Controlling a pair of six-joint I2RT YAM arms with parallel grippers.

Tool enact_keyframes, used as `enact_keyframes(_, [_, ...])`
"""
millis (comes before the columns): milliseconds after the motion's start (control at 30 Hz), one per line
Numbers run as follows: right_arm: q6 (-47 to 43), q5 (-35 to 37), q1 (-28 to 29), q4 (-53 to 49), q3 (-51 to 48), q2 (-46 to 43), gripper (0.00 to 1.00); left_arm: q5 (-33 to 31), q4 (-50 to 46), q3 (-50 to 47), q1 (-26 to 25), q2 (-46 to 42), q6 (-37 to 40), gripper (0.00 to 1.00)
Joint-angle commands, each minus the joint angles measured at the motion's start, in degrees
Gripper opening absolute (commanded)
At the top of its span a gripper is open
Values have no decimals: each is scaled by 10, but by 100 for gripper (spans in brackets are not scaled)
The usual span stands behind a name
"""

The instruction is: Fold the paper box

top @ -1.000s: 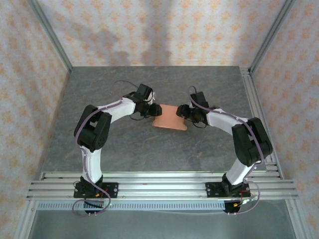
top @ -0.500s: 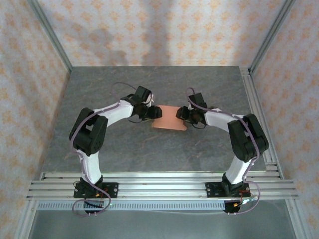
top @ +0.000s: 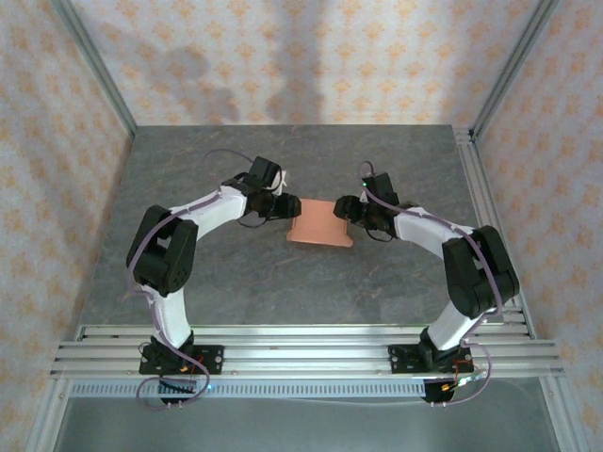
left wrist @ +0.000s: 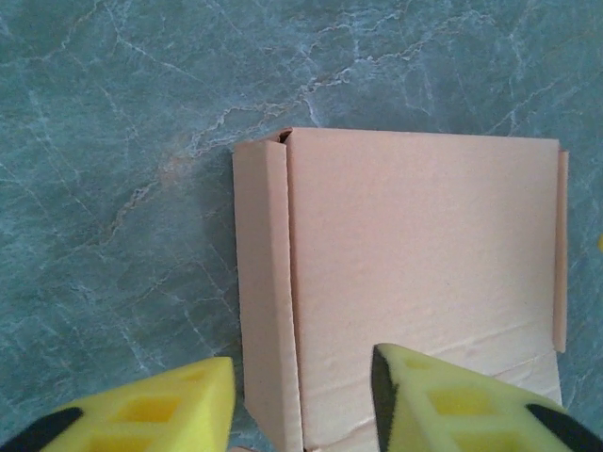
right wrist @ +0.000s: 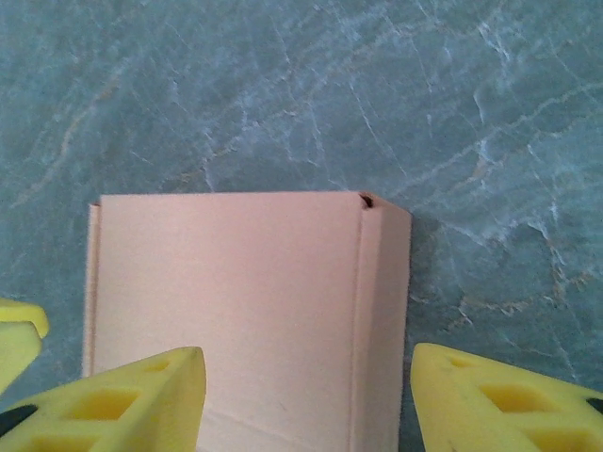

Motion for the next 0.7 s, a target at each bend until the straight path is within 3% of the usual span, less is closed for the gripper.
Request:
enact_keyframes(0, [0, 14, -3, 6, -12, -14, 59, 14, -8, 19, 6, 8, 9, 36])
enact_keyframes(433, [1, 14, -5, 7, -11, -12, 59, 12, -2, 9, 11, 36, 7, 17])
enact_keyframes(667, [13, 8, -5, 14, -11, -12, 59, 50, 18, -10, 26, 39, 5, 9])
